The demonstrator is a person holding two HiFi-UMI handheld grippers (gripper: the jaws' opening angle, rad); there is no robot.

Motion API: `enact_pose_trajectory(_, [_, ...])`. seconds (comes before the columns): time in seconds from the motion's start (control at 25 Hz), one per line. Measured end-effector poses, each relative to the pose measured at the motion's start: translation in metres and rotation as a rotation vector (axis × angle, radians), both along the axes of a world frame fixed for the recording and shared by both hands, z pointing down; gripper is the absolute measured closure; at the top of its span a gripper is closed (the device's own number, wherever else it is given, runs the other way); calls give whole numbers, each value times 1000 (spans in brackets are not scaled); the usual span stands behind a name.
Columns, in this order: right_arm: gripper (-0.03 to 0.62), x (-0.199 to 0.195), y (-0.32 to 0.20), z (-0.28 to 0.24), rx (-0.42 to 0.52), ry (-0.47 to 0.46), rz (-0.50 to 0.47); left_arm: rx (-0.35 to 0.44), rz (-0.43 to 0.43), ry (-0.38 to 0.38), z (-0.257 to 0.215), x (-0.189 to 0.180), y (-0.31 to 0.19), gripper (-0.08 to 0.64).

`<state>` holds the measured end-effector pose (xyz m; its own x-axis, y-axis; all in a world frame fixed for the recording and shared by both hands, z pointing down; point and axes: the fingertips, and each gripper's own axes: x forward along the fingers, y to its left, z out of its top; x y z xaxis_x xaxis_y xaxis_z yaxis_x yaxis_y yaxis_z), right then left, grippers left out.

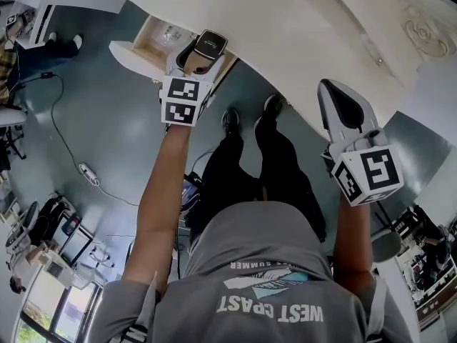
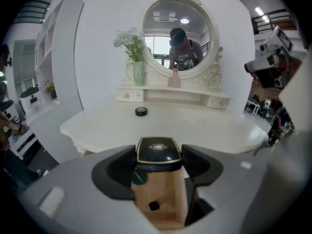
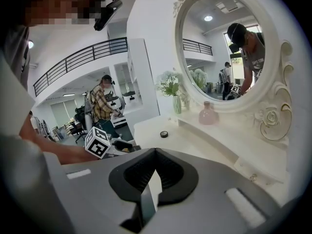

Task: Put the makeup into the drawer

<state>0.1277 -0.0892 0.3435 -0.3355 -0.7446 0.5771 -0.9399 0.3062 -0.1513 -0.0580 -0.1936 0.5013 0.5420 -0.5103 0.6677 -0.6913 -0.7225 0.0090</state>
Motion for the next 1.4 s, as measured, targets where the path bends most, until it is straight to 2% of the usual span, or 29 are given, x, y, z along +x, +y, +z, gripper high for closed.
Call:
enact_pose_trajectory(0.84, [591,-73,-9,9,-18,20,-129,-19,-165,3,18,-99,9,268])
enact_pose_trajectory(1.4, [591,-95,-7,15,-26,32,-187,-33,-237,9,29,-130,17,268])
